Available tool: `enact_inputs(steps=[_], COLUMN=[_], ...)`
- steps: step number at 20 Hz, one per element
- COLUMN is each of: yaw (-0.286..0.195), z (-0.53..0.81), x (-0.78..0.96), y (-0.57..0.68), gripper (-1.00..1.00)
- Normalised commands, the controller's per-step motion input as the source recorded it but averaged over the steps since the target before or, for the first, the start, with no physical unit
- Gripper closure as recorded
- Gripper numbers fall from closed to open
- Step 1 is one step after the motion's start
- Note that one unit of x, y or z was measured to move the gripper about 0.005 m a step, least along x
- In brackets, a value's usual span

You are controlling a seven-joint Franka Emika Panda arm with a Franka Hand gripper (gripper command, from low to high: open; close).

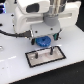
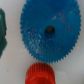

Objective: Insert the blue gear onto the right peg, followed by the red gear

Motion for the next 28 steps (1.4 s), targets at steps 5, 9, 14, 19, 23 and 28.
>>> enact_inputs(steps=[5,9,14,19,23,28], yaw=[0.0,0.0,0.0,0.0,0.0,0.0], z=[-0.25,-0.06,-0.02,0.22,0.34,0.43], x=[-0.25,-0.1,-0.03,0.04,0.16,0.39], y=[0.01,0.01,0.01,0.02,0.01,-0.01], gripper=[1.0,1.0,1.0,1.0,1.0,1.0])
